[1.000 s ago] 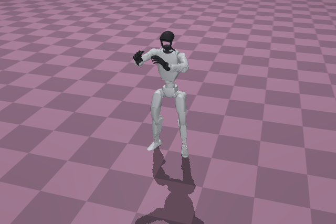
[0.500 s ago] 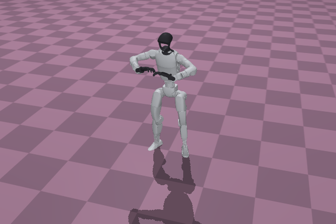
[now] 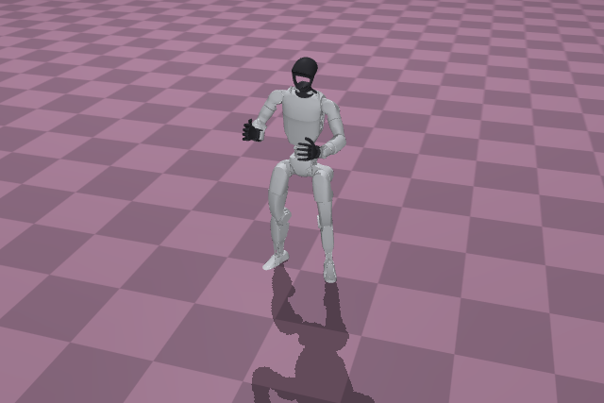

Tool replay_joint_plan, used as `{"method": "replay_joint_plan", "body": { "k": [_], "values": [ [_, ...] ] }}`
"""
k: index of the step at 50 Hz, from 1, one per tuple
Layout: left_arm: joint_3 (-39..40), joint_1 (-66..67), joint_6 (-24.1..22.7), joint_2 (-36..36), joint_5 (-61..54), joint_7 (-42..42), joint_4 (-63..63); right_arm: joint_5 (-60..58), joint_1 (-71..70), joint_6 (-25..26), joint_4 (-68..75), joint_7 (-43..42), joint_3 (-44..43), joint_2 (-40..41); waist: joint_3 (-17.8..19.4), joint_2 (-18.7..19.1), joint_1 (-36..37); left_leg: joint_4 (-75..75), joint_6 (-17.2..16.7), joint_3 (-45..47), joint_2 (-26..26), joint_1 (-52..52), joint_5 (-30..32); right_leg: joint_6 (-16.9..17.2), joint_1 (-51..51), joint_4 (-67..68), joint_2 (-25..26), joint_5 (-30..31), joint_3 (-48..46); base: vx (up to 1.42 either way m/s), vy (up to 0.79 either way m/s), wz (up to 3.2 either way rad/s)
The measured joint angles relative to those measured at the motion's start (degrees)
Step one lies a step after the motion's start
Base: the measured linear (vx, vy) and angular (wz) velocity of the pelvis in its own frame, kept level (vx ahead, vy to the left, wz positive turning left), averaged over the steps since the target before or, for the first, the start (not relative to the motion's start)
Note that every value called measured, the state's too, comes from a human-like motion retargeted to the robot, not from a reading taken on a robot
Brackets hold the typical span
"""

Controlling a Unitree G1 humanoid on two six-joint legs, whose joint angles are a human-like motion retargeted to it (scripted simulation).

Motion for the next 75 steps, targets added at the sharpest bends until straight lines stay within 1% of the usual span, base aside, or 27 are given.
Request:
{"method": "replay_joint_plan", "body": {
  "k": [5,7,8,11,12,13,15,16,17,18,19,22,25,28,30,32,35,37,38,40,42,47,51,55,61,68,75],
  "values": [
    [0.54,-4.16,3.87,-6.57,-7.87,-0.29,11.15,14.29,-2.29,-0.74,9.50,2.27,-0.30,11.84,1.69,0.09,2.11,-0.26,0.66,0.49,0.27,0.44,0.20,-0.30,-0.03,-0.06,0.45,0.40,0.58,-0.04,-0.01,-0.05],
    [-0.27,-7.15,5.62,-7.94,-6.08,0.12,13.11,17.65,-4.23,-0.64,13.73,3.35,0.14,14.85,2.19,0.46,2.79,-0.28,0.86,0.52,0.35,0.19,0.35,-0.30,-0.28,-0.15,0.57,0.69,0.64,-0.08,-0.01,-0.03],
    [-0.90,-8.86,6.75,-8.48,-3.60,0.36,13.68,15.19,-5.62,0.76,16.01,3.41,0.87,15.40,2.32,0.67,3.10,-0.24,0.95,0.47,0.36,-0.03,0.39,-0.21,-0.43,-0.19,0.58,0.84,0.59,-0.09,0.00,0.04],
    [-3.18,-15.29,10.36,-10.86,3.84,-0.02,14.93,26.34,-8.02,-1.44,20.03,7.13,-0.66,20.36,2.67,1.80,3.52,-0.09,0.98,-0.15,0.34,-0.92,0.74,-0.30,-0.72,-0.46,0.51,1.15,0.05,-0.09,0.00,0.19],
    [-4.24,-17.63,12.08,-11.86,7.70,-1.19,15.78,25.19,-9.26,-0.01,22.03,9.20,-0.71,20.77,2.61,2.18,3.54,-0.05,0.95,-0.48,0.26,-1.26,0.86,-0.30,-0.79,-0.53,0.40,1.21,-0.27,-0.09,0.01,0.33],
    [-5.43,-19.91,14.42,-13.01,13.07,-4.12,17.13,17.80,-10.87,4.35,24.92,12.67,-0.14,19.86,2.41,2.54,3.48,-0.01,0.95,-0.87,0.13,-1.62,0.96,-0.26,-0.84,-0.56,0.22,1.24,-0.64,-0.09,0.02,0.39],
    [-7.81,-24.95,17.17,-16.32,20.65,-6.89,20.93,13.72,-13.44,6.83,28.72,16.11,-0.42,20.84,2.30,3.57,2.98,-0.02,0.62,-1.91,-0.12,-2.34,1.32,-0.43,-0.79,-0.68,-0.11,1.19,-1.65,-0.08,0.02,0.50],
    [-9.16,-27.46,18.87,-18.45,24.16,-7.37,23.78,3.75,-15.69,11.28,33.30,13.13,0.54,19.80,2.23,4.06,2.66,-0.19,0.38,-2.48,-0.33,-2.64,1.58,-0.52,-0.72,-0.70,-0.36,1.14,-2.27,-0.07,0.03,0.58],
    [-10.65,-30.03,19.94,-20.51,25.52,-6.96,26.51,5.84,-16.99,11.23,34.98,11.46,-0.09,20.81,2.35,4.63,2.24,-0.37,0.06,-3.08,-0.50,-2.90,1.90,-0.72,-0.58,-0.77,-0.56,1.07,-2.92,-0.06,0.02,0.62],
    [-12.44,-32.68,19.75,-22.40,22.57,-4.74,28.98,32.05,-16.42,2.14,30.83,12.40,-3.91,25.92,2.85,5.39,1.62,-0.59,-0.42,-3.73,-0.59,-3.07,2.30,-1.15,-0.29,-0.96,-0.62,0.96,-3.62,-0.05,0.02,0.61],
    [-13.83,-34.26,19.82,-23.94,22.08,-3.94,31.12,42.52,-16.57,-1.69,30.13,12.86,-5.58,28.07,2.93,6.01,1.00,-0.85,-0.87,-4.27,-0.73,-3.21,2.66,-1.42,-0.08,-1.07,-0.74,0.86,-4.21,-0.05,0.01,0.58],
    [-16.17,-36.36,20.05,-26.91,24.06,-3.71,35.47,46.95,-17.91,-3.31,32.42,13.61,-7.09,29.17,2.76,7.60,-0.73,-1.81,-2.03,-5.48,-1.20,-3.38,3.67,-1.94,0.29,-1.15,-1.14,0.59,-5.53,-0.04,0.01,0.43],
    [-16.19,-35.20,18.68,-26.18,25.68,-1.89,34.70,42.74,-17.71,-3.59,32.53,12.14,-7.58,27.83,2.64,8.94,-1.79,-2.64,-2.84,-5.85,-1.49,-3.17,4.35,-2.09,0.43,-1.14,-1.35,0.44,-5.96,-0.01,0.00,0.08],
    [-13.52,-30.88,16.27,-22.16,26.52,-0.98,29.31,30.02,-15.53,-1.40,28.44,10.23,-6.51,24.40,2.74,10.39,-2.29,-3.16,-2.93,-5.36,-1.55,-2.66,4.54,-1.81,0.28,-0.93,-1.34,0.34,-5.42,0.00,-0.01,-0.07],
    [-10.63,-26.69,14.85,-19.39,27.20,1.17,25.22,-0.11,-14.29,6.77,27.10,-0.22,-3.25,18.48,2.43,11.29,-2.37,-3.20,-2.71,-4.66,-1.58,-2.38,4.39,-1.26,-0.03,-0.73,-1.38,0.32,-4.70,0.00,-0.03,-0.31],
    [-8.39,-23.05,13.65,-17.46,25.73,0.82,22.52,-11.32,-12.18,10.65,24.72,-1.21,-3.65,14.97,2.23,11.95,-2.53,-2.87,-2.29,-3.96,-1.52,-2.25,4.10,-0.98,-0.30,-0.65,-1.32,0.34,-3.90,0.00,-0.04,-0.35],
    [-6.02,-19.43,12.18,-15.95,19.48,3.57,19.26,-6.41,-8.83,7.74,17.39,-7.50,-7.72,14.39,2.62,13.25,-3.18,-2.34,-1.81,-3.00,-1.35,-2.10,3.80,-0.84,-0.58,-0.62,-1.18,0.30,-2.87,0.01,-0.06,-0.31],
    [-5.48,-17.89,11.47,-15.97,17.14,5.14,18.06,-7.07,-7.53,7.61,14.92,-10.93,-9.24,13.70,2.71,13.93,-4.16,-2.06,-1.60,-2.51,-1.30,-2.00,3.69,-0.81,-0.67,-0.65,-1.14,0.22,-2.34,0.01,-0.06,-0.24],
    [-5.52,-17.29,11.30,-16.02,17.24,4.71,17.65,-10.34,-7.19,9.12,14.65,-10.41,-9.48,12.46,2.71,14.22,-4.81,-1.94,-1.48,-2.31,-1.30,-1.94,3.61,-0.77,-0.71,-0.62,-1.15,0.15,-2.10,0.00,-0.05,-0.20],
    [-5.46,-17.10,10.49,-16.64,16.25,3.15,16.84,-5.13,-6.48,5.46,10.84,-4.69,-10.58,12.97,3.20,15.19,-6.49,-1.80,-1.37,-2.02,-1.24,-1.79,3.58,-0.84,-0.73,-0.54,-1.09,-0.04,-1.73,0.00,-0.06,-0.16],
    [-5.93,-17.77,10.09,-17.71,14.47,5.60,16.56,-18.61,-7.64,12.48,12.78,-15.29,-11.50,9.07,3.43,15.61,-8.38,-2.05,-1.48,-1.72,-1.36,-1.55,3.87,-0.72,-0.69,-0.67,-1.13,-0.07,-1.50,0.00,-0.05,-0.13],
    [-8.14,-22.07,9.20,-20.08,10.42,5.32,16.19,-27.14,-10.12,16.46,9.11,-16.18,-11.66,4.27,3.84,16.54,-13.70,-2.18,-1.71,-0.83,-1.30,-1.01,4.18,-0.66,-0.46,-1.25,-0.91,-0.09,-0.72,0.01,-0.05,-0.17],
    [-11.02,-29.11,11.48,-20.57,12.95,4.98,17.43,-24.97,-13.65,16.98,9.11,-13.41,-11.08,0.65,3.50,16.85,-17.34,-1.88,-1.73,0.27,-1.02,-0.71,4.14,-0.64,-0.51,-1.67,-0.53,-0.06,0.28,0.02,-0.06,-0.26],
    [-15.56,-38.95,14.35,-20.39,18.51,4.63,21.58,-10.84,-18.73,10.76,12.74,-13.65,-11.34,-0.19,3.12,17.24,-20.22,-1.49,-1.82,1.60,-0.56,-0.56,4.01,-0.53,-0.97,-1.80,0.02,-0.05,1.51,0.03,-0.05,-0.31],
    [-27.53,-51.50,17.90,-20.51,31.46,0.75,31.81,1.00,-24.34,7.72,22.81,-12.50,-11.64,-0.87,2.30,17.79,-23.32,-1.37,-1.65,3.64,-0.12,-0.44,3.85,0.13,-2.22,-1.58,0.68,0.09,3.44,0.03,-0.04,-0.31],
    [-37.95,-57.20,17.66,-23.69,36.30,-0.25,41.35,5.33,-27.05,6.02,30.79,-14.00,-9.82,1.23,3.97,18.11,-26.89,-1.77,-1.51,5.66,-0.17,-0.22,3.99,0.87,-3.52,-1.60,1.09,0.76,5.40,0.00,-0.01,-0.27],
    [-41.91,-56.65,16.37,-25.95,36.79,0.06,46.36,6.62,-25.77,4.99,32.41,-13.66,-9.02,3.87,5.76,17.71,-29.28,-1.97,-1.58,6.39,-0.43,-0.15,4.17,0.98,-3.98,-1.79,1.06,1.39,6.15,0.00,0.00,-0.03]
  ]
}}
